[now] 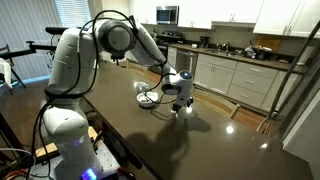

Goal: Pour the contents of the glass cup into the bowl

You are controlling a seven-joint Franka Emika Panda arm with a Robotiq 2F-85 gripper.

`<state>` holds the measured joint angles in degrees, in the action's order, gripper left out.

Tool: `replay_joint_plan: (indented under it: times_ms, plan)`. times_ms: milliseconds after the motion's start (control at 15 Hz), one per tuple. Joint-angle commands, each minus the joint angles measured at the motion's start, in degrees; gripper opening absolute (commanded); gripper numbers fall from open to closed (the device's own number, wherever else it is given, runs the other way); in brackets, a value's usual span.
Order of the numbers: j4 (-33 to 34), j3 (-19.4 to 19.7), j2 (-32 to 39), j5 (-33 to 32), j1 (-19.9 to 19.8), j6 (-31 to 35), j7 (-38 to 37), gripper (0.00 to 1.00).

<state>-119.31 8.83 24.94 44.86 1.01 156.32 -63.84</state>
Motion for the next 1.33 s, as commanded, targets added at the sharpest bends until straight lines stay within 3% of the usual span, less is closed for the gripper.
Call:
replay_joint_plan:
  times_ms: [0,600,1267]
  plan:
    - [-0.26,-1.19,-0.16,-1.65,-1.03,0.90,-1.11,1.00]
    - [-1.51,0.68,-2.97,-4.27,-0.56,-1.89,-4.18,1.00]
    - [-6.48,3.64,-10.57,-25.33,1.35,-0.27,-17.62,1.00]
